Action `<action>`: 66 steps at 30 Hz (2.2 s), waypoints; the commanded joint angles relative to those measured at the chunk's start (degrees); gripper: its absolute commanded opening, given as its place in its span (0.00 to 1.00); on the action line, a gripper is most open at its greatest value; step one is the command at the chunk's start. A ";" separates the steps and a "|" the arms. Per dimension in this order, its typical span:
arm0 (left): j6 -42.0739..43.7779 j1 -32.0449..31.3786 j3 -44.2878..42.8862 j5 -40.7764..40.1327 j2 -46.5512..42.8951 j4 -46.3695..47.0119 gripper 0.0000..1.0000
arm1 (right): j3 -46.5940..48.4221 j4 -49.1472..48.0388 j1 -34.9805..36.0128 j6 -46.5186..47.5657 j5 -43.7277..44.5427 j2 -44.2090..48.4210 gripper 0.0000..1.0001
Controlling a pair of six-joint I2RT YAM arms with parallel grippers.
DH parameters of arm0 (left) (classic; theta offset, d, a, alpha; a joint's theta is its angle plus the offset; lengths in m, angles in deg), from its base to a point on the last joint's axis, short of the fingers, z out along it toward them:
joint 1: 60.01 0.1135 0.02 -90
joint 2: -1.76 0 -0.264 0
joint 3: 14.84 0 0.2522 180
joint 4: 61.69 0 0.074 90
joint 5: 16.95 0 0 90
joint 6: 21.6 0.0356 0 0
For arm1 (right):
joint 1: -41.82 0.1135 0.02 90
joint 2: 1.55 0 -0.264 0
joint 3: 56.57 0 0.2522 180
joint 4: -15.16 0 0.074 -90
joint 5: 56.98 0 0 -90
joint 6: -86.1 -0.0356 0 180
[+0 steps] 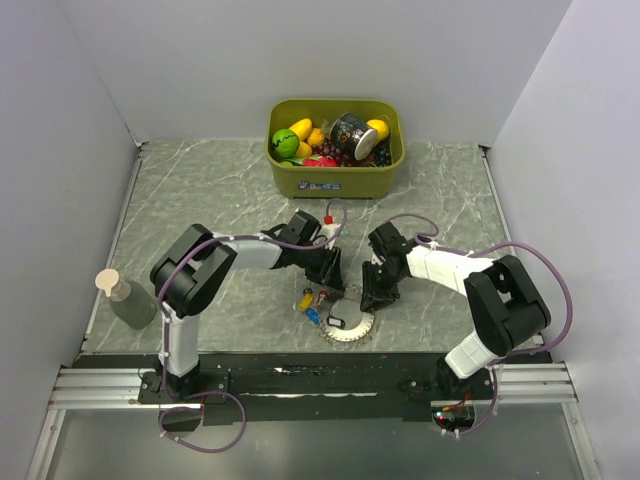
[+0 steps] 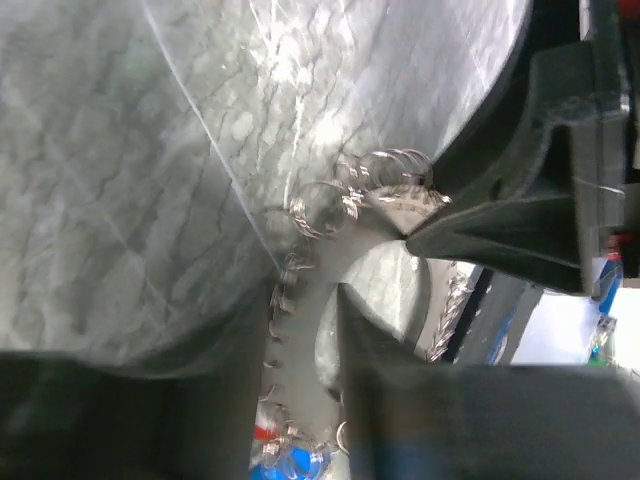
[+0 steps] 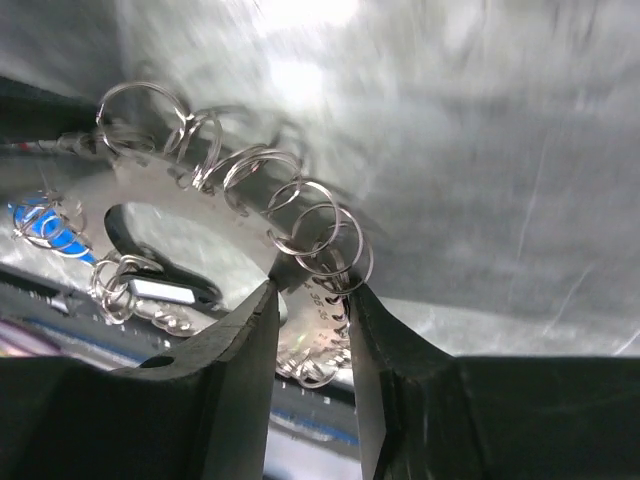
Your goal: Put the keys on the keyring
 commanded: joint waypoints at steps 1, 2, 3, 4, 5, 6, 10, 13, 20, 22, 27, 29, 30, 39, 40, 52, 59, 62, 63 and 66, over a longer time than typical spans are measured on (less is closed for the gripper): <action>-2.23 -0.21 1.65 -1.79 -6.52 3.43 0.58 | 1.02 -6.25 -0.28 1.64 12.93 -2.79 0.33; -2.32 -0.12 2.35 -3.80 -8.62 3.43 0.62 | 1.11 -6.25 -0.28 1.64 12.85 -2.79 0.33; -2.41 0.15 2.70 -5.12 -9.68 3.43 0.66 | 0.85 -6.34 -0.28 1.64 12.76 -2.44 0.33; -2.93 0.84 3.75 -5.92 -10.83 3.69 0.70 | 0.67 -6.34 -0.19 1.56 12.76 -2.26 0.34; -3.28 1.37 4.37 -7.06 -12.84 3.78 0.70 | 0.41 -6.77 -0.28 1.47 12.76 -2.09 0.34; -3.63 1.99 4.98 -7.42 -13.73 4.04 0.70 | 0.23 -6.78 -0.28 1.55 12.76 -2.09 0.34; -4.26 4.89 6.92 -6.46 -16.02 3.08 0.68 | -0.56 -7.30 -0.28 1.38 12.14 -2.00 0.34; -3.73 5.24 6.66 -6.37 -15.24 0.54 0.62 | -1.26 -7.57 -0.37 1.38 11.88 -1.56 0.34; -4.87 6.12 6.13 -5.49 -11.02 0.97 0.48 | -1.96 -7.83 -0.37 1.73 11.53 -0.68 0.35; -4.87 6.21 5.61 -5.58 -10.31 1.23 0.42 | -2.32 -8.01 -0.46 1.82 11.44 -0.50 0.35; -4.52 6.21 3.94 -6.01 -6.54 0.79 0.37 | -3.11 -8.27 -0.63 1.82 11.26 0.11 0.35; -4.43 6.30 3.15 -6.28 -5.22 0.62 0.37 | -3.37 -8.36 -0.63 1.91 11.09 0.20 0.35; -4.34 6.30 2.71 -6.45 -4.87 0.44 0.36 | -3.46 -8.45 -0.72 1.99 11.00 0.29 0.35; -3.99 6.21 2.35 -4.87 -3.10 1.41 0.31 | -4.25 -8.80 -0.98 2.26 10.65 0.64 0.35; -3.82 6.30 2.18 -4.70 -2.84 1.23 0.27 | -4.25 -8.80 -1.07 2.26 10.56 0.64 0.35; -1.18 6.13 1.65 -1.28 -2.84 1.14 0.12 | -3.37 -8.36 -1.34 2.52 10.73 1.16 0.36; 1.20 5.51 1.03 0.14 -4.95 0.53 0.01 | -3.81 -9.06 -1.69 2.08 10.65 3.53 0.36; 1.55 5.25 1.74 0.05 -6.88 1.32 0.01 | -4.34 -9.59 -1.78 2.00 10.91 6.17 0.38; 1.63 5.07 2.26 -0.21 -7.49 1.41 0.01 | -4.60 -9.76 -1.95 1.99 11.00 7.05 0.39; 2.33 4.55 2.97 -1.44 -10.04 3.16 0.01 | -5.04 -9.76 -2.30 2.52 11.00 10.91 0.43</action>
